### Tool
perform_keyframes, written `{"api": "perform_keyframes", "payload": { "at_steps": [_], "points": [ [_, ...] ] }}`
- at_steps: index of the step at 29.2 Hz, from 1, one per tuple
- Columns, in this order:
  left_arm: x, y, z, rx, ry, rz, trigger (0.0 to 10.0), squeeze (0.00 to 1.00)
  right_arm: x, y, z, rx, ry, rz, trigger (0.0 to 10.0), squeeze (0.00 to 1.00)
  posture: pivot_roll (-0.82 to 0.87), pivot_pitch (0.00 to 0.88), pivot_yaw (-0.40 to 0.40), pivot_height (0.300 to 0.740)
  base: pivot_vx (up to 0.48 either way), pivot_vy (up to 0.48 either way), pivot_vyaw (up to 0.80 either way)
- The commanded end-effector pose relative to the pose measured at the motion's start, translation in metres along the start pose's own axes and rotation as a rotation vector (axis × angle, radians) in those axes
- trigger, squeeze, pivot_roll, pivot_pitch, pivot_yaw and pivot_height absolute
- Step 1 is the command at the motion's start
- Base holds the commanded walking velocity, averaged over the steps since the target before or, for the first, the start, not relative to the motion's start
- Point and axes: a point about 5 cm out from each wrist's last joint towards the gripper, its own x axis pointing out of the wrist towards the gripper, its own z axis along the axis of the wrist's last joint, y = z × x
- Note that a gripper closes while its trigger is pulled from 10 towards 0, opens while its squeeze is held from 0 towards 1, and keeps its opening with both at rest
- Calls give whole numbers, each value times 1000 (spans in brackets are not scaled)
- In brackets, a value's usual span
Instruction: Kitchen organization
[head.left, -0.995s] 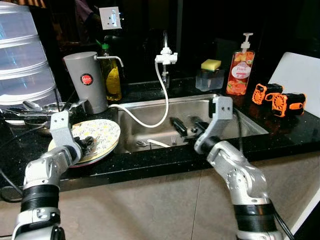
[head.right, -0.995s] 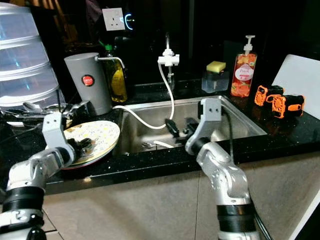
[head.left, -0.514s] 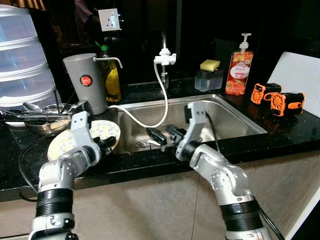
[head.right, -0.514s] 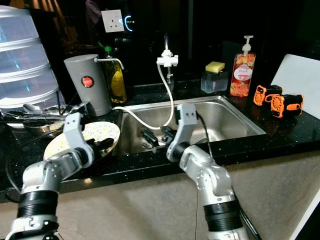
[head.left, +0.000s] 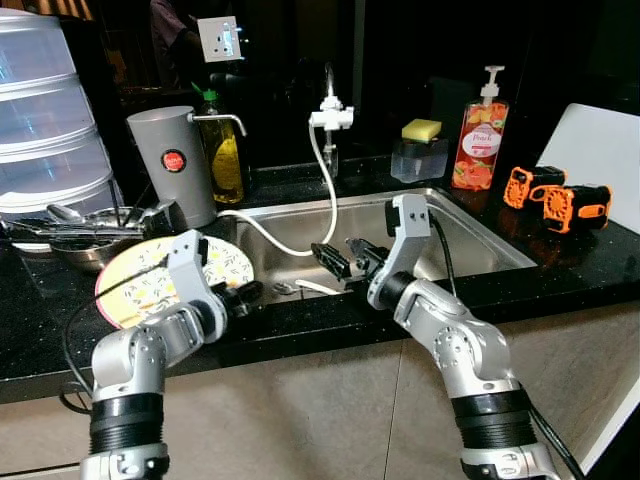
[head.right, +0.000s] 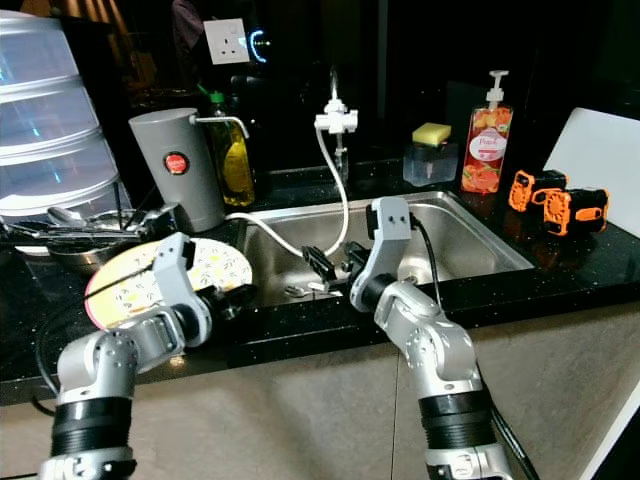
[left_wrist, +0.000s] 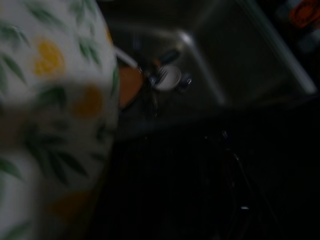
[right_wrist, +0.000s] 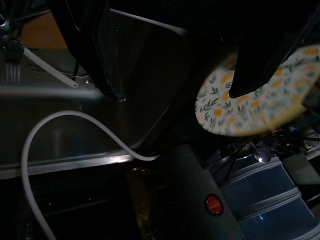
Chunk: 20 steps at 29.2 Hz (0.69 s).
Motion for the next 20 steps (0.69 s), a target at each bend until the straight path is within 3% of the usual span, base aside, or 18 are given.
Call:
{"api": "perform_keyframes", "payload": {
  "at_steps": [1,10,14,20],
  "points": [
    [1,-2,-7,-13,34,-3,10000,0,-1,1,4,-5,-15,11,10000,0,34,1,67,740,0,0,0],
    [-5,-5,-1,11,-11,2,10000,0,-1,2,5,-14,-20,16,10000,0,30,0,66,740,0,0,0],
    [-23,-24,33,133,-220,-102,10000,0,0,4,4,-16,-19,21,10000,0,42,0,56,740,0,0,0],
    [-45,-28,63,282,-376,-115,10000,0,3,7,3,-18,-19,33,10000,0,58,0,47,740,0,0,0]
  ]
}}
